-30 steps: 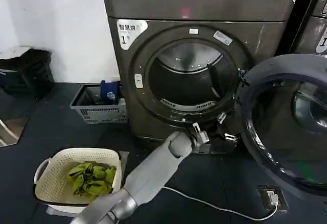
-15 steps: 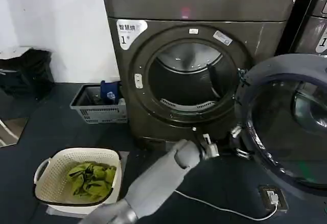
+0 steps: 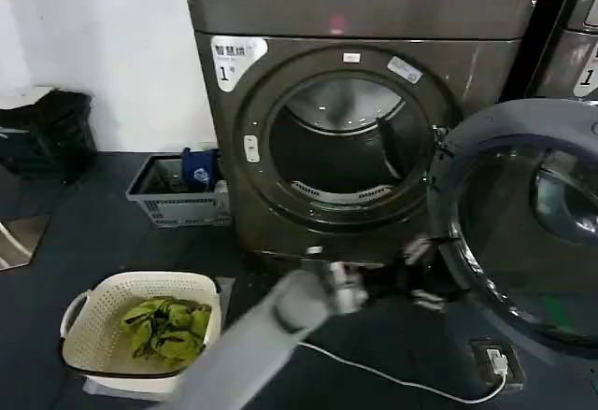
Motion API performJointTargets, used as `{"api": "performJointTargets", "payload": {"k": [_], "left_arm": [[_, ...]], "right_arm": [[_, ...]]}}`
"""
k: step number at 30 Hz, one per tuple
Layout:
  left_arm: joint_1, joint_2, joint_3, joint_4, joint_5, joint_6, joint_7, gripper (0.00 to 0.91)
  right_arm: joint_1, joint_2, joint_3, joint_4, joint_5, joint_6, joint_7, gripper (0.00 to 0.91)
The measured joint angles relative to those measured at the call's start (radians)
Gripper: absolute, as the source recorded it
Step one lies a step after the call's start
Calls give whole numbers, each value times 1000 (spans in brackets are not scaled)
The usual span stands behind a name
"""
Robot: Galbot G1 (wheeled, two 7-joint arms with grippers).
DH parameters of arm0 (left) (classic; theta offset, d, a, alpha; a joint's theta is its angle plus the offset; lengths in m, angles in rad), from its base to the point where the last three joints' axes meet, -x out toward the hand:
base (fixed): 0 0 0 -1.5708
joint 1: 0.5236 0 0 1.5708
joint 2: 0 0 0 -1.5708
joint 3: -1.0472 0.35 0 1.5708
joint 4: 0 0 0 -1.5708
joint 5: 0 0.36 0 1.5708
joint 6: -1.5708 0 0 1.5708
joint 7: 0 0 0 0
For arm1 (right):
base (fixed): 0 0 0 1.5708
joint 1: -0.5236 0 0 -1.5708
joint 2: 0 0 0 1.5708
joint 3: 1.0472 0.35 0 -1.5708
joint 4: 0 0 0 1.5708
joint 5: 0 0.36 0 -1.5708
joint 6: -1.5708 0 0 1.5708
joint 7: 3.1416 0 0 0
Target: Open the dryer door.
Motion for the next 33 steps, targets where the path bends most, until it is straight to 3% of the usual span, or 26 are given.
{"api": "performJointTargets", "payload": {"k": [7, 13, 19, 22, 27, 33], "left_arm": [[84, 257, -85, -162, -12, -38, 43, 907], [175, 472, -210, -249, 78, -141, 52, 907], [315, 673, -391, -282, 241, -280, 36, 907], [374, 747, -468, -274, 338, -376, 35, 907], [420, 824, -543, -249, 525, -522, 36, 907], [430, 883, -554, -215, 809, -525, 37, 907]], "right_arm": [[12, -2, -30, -3, -1, 9, -4, 907], [35, -13, -64, -1, -2, 25, -8, 907], [62, -10, -102, 10, 8, 17, -18, 907], [73, -3, -119, 24, 51, -26, -20, 907], [72, 4, -134, 54, 136, -43, -30, 907], [67, 2, -131, 55, 165, -45, -30, 907]]}}
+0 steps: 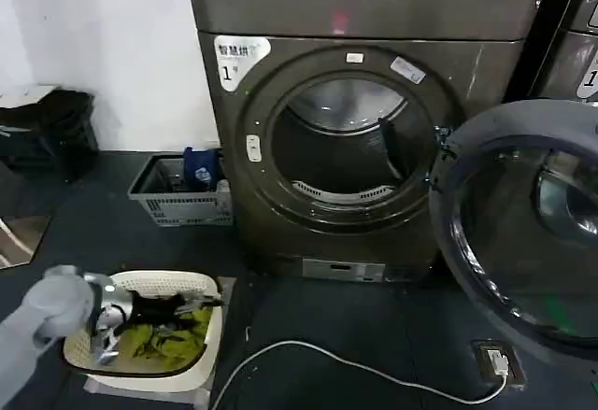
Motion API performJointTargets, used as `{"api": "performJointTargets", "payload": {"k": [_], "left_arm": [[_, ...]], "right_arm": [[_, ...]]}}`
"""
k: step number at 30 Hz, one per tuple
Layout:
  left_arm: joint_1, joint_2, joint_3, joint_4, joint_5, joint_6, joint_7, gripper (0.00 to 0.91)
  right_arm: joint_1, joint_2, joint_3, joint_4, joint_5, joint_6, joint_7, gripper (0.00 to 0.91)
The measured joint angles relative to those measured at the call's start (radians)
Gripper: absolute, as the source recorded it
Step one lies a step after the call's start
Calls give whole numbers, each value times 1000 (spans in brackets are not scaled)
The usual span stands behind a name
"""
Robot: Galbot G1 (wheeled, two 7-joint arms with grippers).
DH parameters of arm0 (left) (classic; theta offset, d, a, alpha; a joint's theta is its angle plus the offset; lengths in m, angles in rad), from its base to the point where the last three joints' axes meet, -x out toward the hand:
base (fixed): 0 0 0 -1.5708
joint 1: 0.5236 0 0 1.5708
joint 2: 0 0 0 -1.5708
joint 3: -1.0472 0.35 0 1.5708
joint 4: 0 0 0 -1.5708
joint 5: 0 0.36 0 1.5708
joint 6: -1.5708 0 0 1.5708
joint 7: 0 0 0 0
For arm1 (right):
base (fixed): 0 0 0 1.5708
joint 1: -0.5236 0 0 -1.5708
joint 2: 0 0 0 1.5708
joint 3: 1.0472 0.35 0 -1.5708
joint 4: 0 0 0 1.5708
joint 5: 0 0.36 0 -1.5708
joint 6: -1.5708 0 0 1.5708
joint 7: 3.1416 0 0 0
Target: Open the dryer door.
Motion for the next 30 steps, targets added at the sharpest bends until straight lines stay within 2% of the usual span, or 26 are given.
{"api": "performJointTargets", "payload": {"k": [6, 11, 20, 30], "left_arm": [[-6, 34, 3, 36, 290, 0, -27, 907], [-4, 39, -1, 57, 428, 0, -49, 907], [-23, 31, -18, 49, 595, 1, -56, 907], [-26, 31, -33, 83, 629, 1, -52, 907]], "right_arm": [[-7, 5, -1, -12, 1, 8, 1, 907], [-7, 7, -3, -20, 3, 18, 0, 907], [-3, 20, -14, -23, 2, 35, -7, 907], [6, 31, -33, -21, -1, 48, -14, 907]]}}
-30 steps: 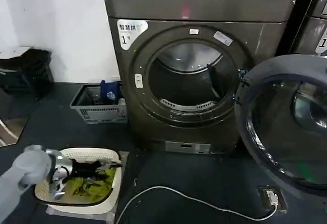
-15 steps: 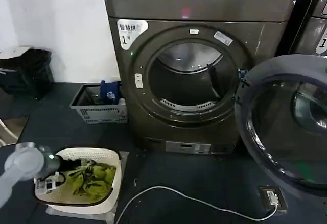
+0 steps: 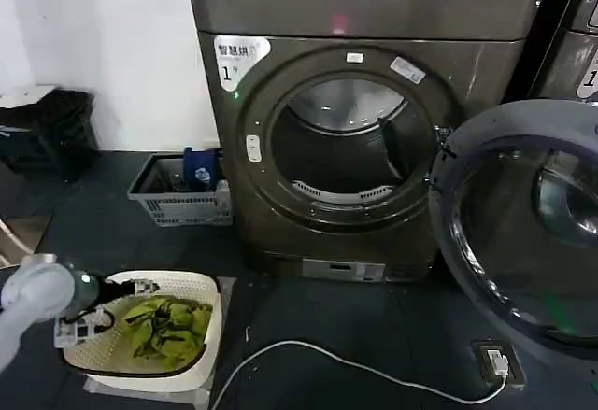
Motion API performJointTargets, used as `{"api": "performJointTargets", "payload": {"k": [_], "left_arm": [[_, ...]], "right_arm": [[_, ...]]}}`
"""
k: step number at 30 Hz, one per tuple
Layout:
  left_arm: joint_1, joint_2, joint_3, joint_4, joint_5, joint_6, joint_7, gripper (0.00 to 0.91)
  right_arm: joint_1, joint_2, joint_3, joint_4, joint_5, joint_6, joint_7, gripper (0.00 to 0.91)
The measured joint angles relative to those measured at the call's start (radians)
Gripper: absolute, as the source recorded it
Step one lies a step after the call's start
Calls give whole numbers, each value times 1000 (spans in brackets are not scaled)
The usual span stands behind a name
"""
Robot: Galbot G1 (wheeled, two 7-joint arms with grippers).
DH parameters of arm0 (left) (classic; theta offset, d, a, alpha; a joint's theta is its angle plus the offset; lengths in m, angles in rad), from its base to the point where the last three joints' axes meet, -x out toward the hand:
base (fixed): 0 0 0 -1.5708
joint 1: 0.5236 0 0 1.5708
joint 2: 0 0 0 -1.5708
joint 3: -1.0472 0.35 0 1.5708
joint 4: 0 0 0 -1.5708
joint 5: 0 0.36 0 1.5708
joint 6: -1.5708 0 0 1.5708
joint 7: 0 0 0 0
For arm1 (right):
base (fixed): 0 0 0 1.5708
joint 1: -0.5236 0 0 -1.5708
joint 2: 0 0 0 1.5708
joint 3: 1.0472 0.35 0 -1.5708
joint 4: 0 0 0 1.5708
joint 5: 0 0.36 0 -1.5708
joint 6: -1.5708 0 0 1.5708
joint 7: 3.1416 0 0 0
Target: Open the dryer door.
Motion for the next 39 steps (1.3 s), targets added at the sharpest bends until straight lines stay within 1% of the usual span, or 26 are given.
{"api": "performJointTargets", "payload": {"k": [11, 15, 34, 39], "left_arm": [[1, 10, 6, 29, 63, 1, -5, 907], [4, 10, 6, 28, 98, 1, -25, 907], [6, 15, 7, 40, 96, 1, -31, 907], [6, 15, 8, 40, 96, 1, -31, 907]], "right_arm": [[5, 0, -8, -20, -4, 24, -7, 907], [6, 0, -7, -22, -11, 27, -8, 907], [7, 10, -13, -28, -9, 35, -6, 907], [7, 13, -11, -27, -23, 40, -4, 907]]}}
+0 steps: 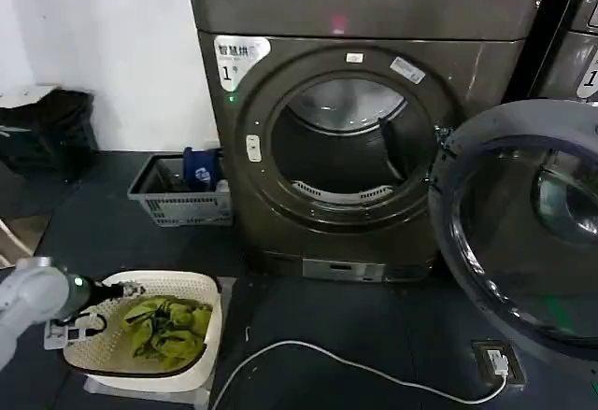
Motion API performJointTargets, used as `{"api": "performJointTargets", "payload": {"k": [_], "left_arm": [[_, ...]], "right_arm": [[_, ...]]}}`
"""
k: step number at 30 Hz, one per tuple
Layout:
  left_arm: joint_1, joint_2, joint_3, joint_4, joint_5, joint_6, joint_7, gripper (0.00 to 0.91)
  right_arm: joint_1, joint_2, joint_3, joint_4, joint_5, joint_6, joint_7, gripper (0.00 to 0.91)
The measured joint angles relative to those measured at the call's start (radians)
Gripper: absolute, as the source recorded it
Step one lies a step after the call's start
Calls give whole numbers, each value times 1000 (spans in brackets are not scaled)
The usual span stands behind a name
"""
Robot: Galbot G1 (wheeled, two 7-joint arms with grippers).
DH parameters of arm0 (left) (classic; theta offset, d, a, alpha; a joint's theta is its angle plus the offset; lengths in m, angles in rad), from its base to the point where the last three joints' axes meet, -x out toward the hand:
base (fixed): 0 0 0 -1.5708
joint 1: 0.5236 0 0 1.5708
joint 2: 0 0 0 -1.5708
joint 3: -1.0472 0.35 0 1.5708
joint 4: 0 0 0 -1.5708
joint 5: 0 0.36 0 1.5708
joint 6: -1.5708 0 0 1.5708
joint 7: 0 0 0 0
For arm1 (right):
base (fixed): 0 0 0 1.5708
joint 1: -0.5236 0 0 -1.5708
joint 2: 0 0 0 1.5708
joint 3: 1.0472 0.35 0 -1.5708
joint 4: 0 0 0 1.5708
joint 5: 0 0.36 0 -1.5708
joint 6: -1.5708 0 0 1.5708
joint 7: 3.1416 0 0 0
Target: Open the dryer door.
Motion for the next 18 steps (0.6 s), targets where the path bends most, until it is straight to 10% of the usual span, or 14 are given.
{"api": "performJointTargets", "payload": {"k": [18], "left_arm": [[5, 3, 0, 5, -1, 0, -2, 907]], "right_arm": [[2, 4, -5, -11, 15, 32, 10, 907]]}}
